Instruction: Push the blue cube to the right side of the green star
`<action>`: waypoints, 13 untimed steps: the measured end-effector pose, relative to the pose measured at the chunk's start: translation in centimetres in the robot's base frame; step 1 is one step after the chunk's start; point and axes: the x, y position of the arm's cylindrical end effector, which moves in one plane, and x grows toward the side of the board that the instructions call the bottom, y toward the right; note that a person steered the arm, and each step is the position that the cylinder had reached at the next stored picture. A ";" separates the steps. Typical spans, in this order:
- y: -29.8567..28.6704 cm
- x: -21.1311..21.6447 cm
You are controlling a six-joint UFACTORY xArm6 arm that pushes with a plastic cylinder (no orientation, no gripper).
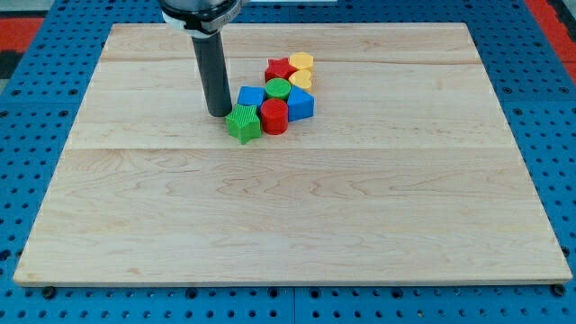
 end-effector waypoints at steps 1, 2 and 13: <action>-3.7 -2.8; -2.3 -4.7; 8.2 3.6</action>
